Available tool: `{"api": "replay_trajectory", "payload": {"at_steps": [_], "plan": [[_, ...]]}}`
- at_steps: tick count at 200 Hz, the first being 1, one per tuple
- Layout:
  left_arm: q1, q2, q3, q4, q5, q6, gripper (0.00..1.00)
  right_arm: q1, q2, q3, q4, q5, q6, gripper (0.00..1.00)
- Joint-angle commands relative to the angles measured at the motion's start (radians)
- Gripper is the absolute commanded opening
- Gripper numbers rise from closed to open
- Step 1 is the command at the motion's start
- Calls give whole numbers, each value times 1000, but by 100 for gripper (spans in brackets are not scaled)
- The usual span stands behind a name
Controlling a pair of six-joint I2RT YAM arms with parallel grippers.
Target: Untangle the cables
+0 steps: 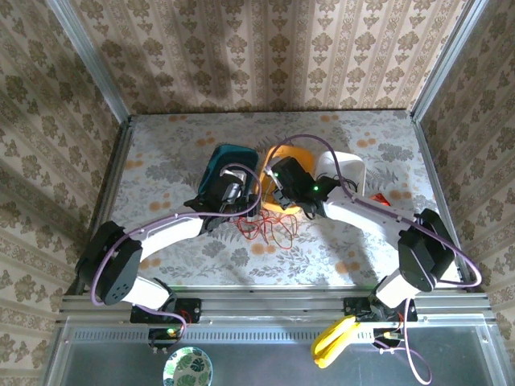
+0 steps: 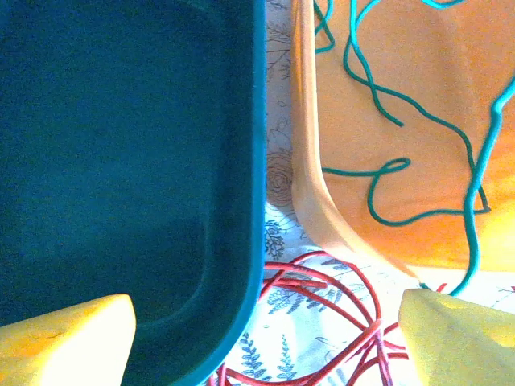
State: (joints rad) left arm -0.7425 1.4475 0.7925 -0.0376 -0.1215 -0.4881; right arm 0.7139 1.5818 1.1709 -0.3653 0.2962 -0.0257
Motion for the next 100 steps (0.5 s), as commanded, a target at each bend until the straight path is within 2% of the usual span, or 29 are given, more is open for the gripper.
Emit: {"api": "replay_trajectory", "payload": {"at_steps": [1,42,75,100], "plan": [[-11,5,28,8,29,38,86,-53,36,43,11,21,59,1],[-26,3,35,-14,13,60,86,-161,95,81,21,-146,163,2],[-38,2,40,-35,2,77,86,-245,71,54,110,-362,253,3],[-40,5,43,-35,-4,82,86,-274,21,1,211,-471,296,3]]}}
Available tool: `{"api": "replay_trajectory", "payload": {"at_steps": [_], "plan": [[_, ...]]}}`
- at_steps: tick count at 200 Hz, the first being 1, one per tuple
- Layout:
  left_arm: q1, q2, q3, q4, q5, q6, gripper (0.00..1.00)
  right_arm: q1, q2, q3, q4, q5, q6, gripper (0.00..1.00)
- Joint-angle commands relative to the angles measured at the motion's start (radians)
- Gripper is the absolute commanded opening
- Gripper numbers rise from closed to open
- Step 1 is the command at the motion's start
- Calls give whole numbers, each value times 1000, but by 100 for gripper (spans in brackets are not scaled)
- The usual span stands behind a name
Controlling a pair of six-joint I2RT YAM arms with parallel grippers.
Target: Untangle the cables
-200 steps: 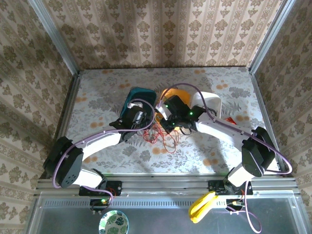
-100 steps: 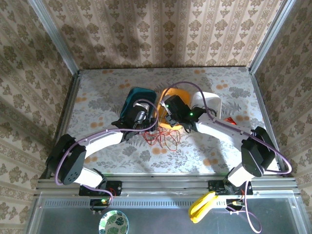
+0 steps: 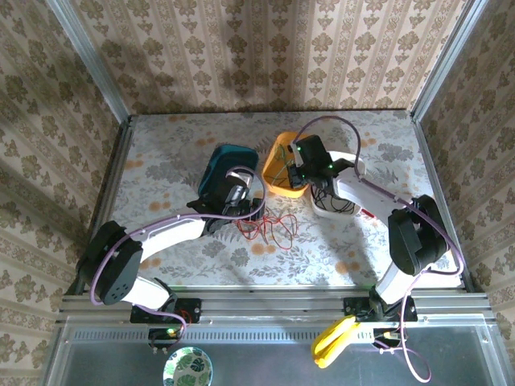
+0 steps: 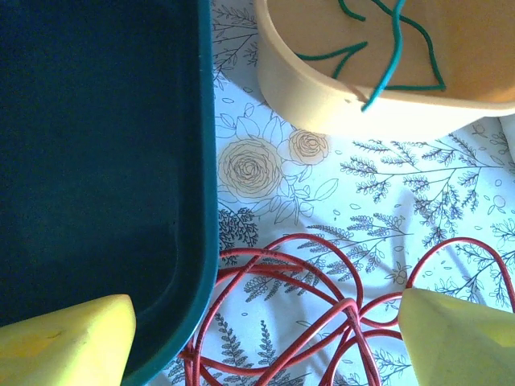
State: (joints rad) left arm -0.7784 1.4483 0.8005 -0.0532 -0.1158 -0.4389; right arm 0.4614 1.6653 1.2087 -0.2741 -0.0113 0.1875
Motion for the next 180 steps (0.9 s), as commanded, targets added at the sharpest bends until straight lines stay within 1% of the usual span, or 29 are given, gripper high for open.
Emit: {"api": "replay_trajectory", "payload": {"at_steps": [1,26,58,78,94,111,123,139,157,168,180], "plan": [[-3,4,35,-19,-11,33,86,-22,-65,-38,123,-167,83,3],[-4,16,42,-14,-11,32,86,-27,-106,-70,177,-195,93,3],[-7,32,54,-10,-11,33,86,-32,-91,-60,167,-88,103,4],[-11,32,55,-10,-19,29,86,-32,-31,-5,102,5,104,4],[-13,26,54,-14,-28,26,86,-33,40,51,51,38,102,6],[-14,18,49,-13,-42,21,87,-32,116,105,14,16,98,8],[-15,15,48,-14,-56,20,87,-30,157,131,-3,-22,95,9],[-14,9,51,-17,-76,22,87,-27,197,154,-27,-69,101,14],[-15,4,54,-22,-97,23,87,-21,223,164,-59,-114,98,26],[-14,1,55,-22,-107,22,87,-12,226,164,-82,-113,93,35],[-14,-2,56,-21,-116,20,87,-2,220,153,-103,-98,85,40]]}}
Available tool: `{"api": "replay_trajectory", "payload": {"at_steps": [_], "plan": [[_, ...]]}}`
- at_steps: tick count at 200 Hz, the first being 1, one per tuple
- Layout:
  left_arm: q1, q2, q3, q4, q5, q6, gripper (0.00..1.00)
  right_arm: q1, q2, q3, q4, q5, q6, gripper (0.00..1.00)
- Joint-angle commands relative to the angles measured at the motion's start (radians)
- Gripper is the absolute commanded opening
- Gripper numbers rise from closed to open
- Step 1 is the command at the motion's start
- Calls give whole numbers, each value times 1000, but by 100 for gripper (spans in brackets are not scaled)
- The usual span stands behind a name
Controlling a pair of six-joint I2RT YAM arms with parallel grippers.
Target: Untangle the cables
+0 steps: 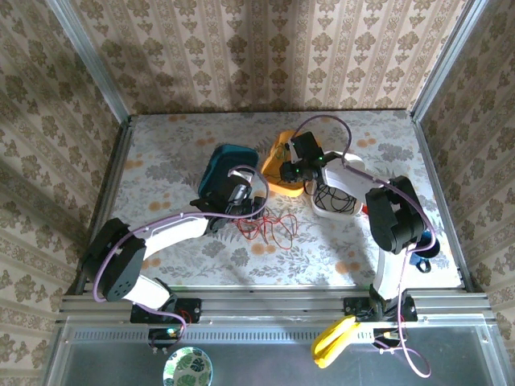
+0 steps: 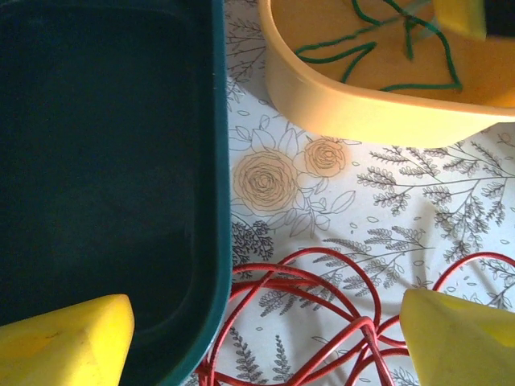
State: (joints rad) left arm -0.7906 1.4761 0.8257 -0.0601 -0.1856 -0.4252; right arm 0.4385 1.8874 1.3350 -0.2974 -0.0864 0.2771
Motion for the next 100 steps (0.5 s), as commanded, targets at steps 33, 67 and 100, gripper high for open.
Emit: {"api": "replay_trajectory", "payload": {"at_steps": [33,67,100], "plan": [[-3,-31,28,-16,-42,24,87,33,-49,-43,-117,11,-11,43],[-3,-36,24,-36,-7,58,87,31,-105,-120,-163,50,-26,44],[-3,-40,28,-53,49,108,87,26,-162,-169,-207,70,-35,44]]}}
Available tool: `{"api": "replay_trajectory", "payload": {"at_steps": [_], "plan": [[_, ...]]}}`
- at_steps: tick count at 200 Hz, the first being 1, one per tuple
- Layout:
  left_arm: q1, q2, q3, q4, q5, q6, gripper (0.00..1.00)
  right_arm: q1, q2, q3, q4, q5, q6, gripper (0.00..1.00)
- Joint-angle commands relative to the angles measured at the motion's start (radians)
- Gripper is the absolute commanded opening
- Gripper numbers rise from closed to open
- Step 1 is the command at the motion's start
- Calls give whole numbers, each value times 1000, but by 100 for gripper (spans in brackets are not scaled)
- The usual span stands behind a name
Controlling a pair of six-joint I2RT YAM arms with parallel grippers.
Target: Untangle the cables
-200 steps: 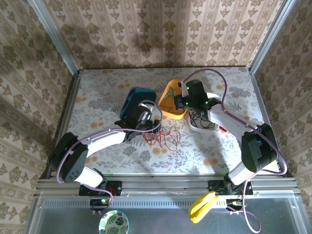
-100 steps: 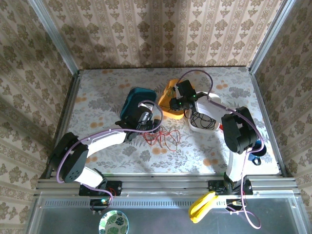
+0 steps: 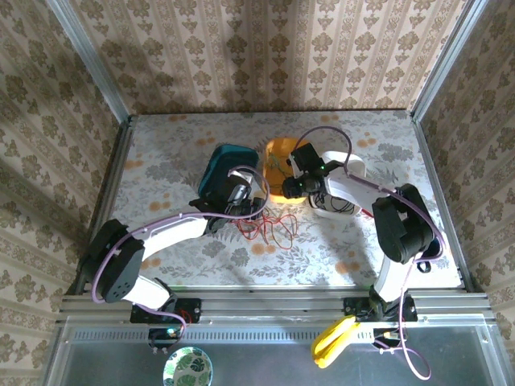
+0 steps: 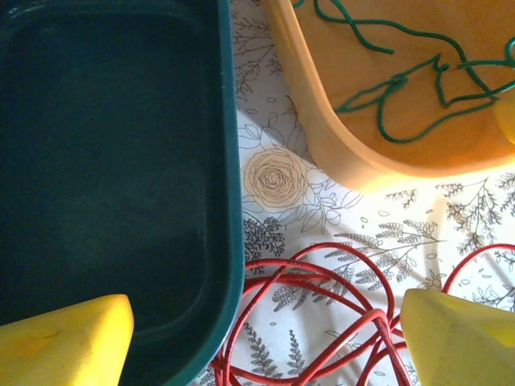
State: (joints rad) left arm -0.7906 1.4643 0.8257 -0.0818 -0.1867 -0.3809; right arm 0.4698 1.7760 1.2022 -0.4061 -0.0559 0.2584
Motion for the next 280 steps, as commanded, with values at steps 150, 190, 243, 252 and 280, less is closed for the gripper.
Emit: {"api": "replay_trajectory", "payload": {"at_steps": [150,190,243,252,280], "plan": [[0,133,89,-205,70,174,61,-50,-291,39,-64,-42,22,45],[-7,187,133,-249,68,210,29,-60,-313,14,-64,-44,25,45],[-31,113,184,-287,82,262,0,-68,-328,-12,-40,-50,40,45],[-32,97,192,-293,84,270,0,-69,-326,-12,-37,-51,42,45],[-32,50,217,-316,96,314,0,-69,-325,-10,-28,-56,45,45]]}}
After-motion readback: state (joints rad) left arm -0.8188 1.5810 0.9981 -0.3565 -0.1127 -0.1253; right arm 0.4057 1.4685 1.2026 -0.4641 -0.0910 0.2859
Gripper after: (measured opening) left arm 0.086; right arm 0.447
